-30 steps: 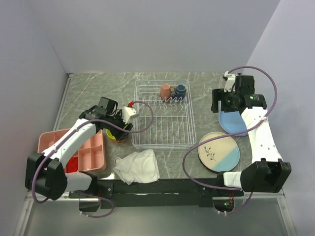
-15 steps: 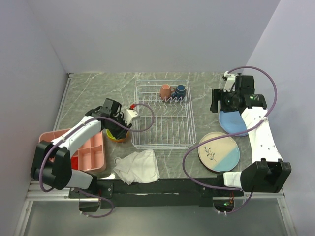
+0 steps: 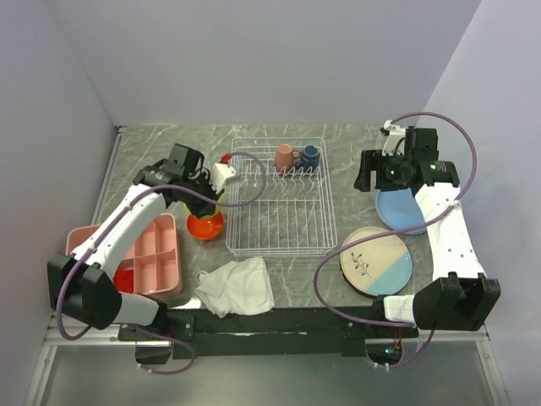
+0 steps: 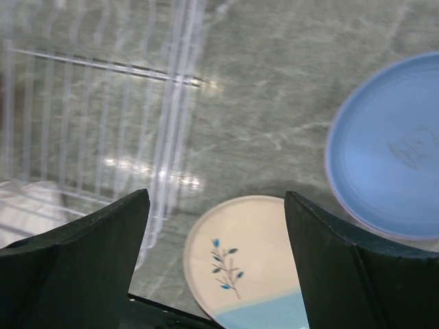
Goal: Load the mixed dishes into the dish rack
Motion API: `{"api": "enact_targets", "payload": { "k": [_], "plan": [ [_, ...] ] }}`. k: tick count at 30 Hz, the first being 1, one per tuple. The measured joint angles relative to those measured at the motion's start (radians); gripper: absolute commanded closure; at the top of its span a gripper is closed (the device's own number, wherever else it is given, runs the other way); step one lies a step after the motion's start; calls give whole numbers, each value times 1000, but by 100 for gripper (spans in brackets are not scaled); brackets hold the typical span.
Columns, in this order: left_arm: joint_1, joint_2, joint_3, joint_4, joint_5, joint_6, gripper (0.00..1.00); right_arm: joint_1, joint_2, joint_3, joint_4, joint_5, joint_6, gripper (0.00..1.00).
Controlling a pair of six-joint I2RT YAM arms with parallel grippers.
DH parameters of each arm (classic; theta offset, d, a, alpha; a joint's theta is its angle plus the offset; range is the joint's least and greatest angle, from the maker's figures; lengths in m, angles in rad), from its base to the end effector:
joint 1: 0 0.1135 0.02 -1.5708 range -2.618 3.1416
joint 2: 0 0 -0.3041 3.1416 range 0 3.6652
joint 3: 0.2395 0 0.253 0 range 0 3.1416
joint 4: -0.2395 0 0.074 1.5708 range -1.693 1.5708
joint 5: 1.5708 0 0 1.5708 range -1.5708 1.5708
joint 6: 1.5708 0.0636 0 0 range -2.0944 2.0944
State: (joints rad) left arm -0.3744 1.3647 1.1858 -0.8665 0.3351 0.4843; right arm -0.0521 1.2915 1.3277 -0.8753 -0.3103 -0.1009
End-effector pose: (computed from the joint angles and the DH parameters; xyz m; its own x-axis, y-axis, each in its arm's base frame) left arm 0.2507 -0.1210 0.3105 -0.4803 0.6612 -0.5763 0.8164 0.5772 -0.0183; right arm 0.2702 0.0054 0.3746 -0.7237 -0.0583 -0.6876 -0.2282 0.9606 0.1587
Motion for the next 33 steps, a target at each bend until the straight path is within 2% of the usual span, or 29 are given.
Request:
{"api": "enact_targets", "payload": {
  "k": [4,5,9,12,15,18,21,24,26,27,33],
  "plan": [
    [13,-13,138,-54,36,-9,99,0,0,14,9,-124,39,12],
    [23,-18,177,-55,66,-12,99,0,0,14,23,-200,71,12],
    [99,-59,235,33,309,-73,99,5,2,-50,197,-492,283,11],
    [161,-102,138,263,565,-255,99,29,27,-119,351,-659,436,10],
    [175,-110,-41,671,740,-597,99,52,60,-186,492,-765,584,10],
    [170,-19,-137,1037,832,-969,99,89,82,-226,608,-810,712,10],
    [166,94,-141,1281,858,-1222,99,151,102,-236,693,-824,806,10],
    [161,150,-145,1441,860,-1396,99,201,124,-235,740,-824,858,10],
    [148,159,-156,1516,858,-1477,99,209,140,-244,791,-824,887,8],
    [140,162,-161,1545,857,-1504,99,209,146,-257,823,-822,898,0],
    [79,200,-170,1672,842,-1632,99,218,235,-391,1083,-810,1040,0]
  ]
}}
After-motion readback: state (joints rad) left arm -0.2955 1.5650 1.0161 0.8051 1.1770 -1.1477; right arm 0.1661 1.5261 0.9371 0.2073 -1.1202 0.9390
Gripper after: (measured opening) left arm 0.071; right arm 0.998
